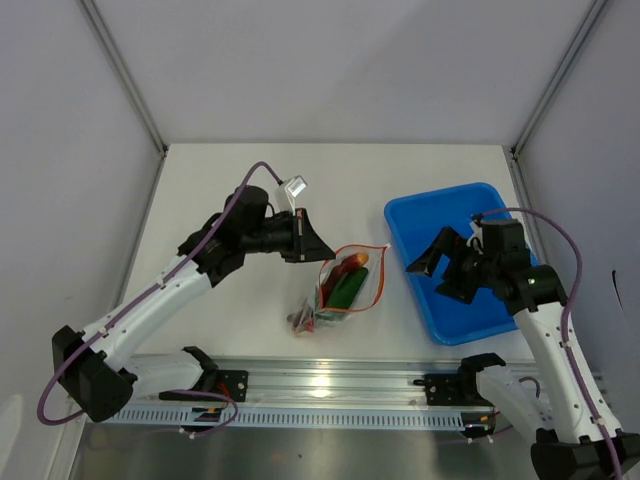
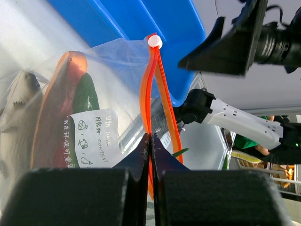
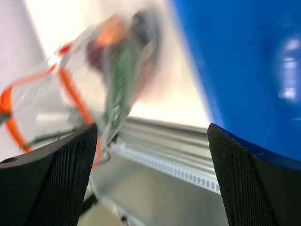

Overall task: Place the food in the zip-top bag and seal the zipper
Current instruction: Adjust the zipper food storage bag at the center of the board.

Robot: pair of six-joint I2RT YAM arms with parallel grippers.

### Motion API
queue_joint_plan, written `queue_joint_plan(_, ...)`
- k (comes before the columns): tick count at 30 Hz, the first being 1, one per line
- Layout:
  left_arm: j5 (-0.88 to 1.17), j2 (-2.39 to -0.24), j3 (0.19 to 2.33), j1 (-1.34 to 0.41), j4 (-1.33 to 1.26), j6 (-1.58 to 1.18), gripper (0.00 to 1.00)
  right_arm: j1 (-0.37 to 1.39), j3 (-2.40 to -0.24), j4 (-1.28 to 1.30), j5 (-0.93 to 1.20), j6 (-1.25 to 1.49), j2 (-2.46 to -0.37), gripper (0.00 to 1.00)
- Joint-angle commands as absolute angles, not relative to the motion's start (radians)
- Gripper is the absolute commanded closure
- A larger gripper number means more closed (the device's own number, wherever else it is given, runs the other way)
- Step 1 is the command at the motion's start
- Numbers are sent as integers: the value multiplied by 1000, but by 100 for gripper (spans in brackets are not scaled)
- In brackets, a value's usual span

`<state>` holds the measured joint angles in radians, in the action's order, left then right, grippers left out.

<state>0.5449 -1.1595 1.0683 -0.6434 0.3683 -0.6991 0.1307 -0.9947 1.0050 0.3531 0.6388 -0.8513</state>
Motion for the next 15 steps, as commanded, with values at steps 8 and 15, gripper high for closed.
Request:
queue_joint_plan(8, 557, -1164, 1128, -638, 325, -709, 99, 531, -885, 683, 354, 980, -824, 11)
queue_joint_plan(15, 551, -1160, 1123, -638, 333, -706, 99, 727, -865, 611, 223, 1069, -914, 21)
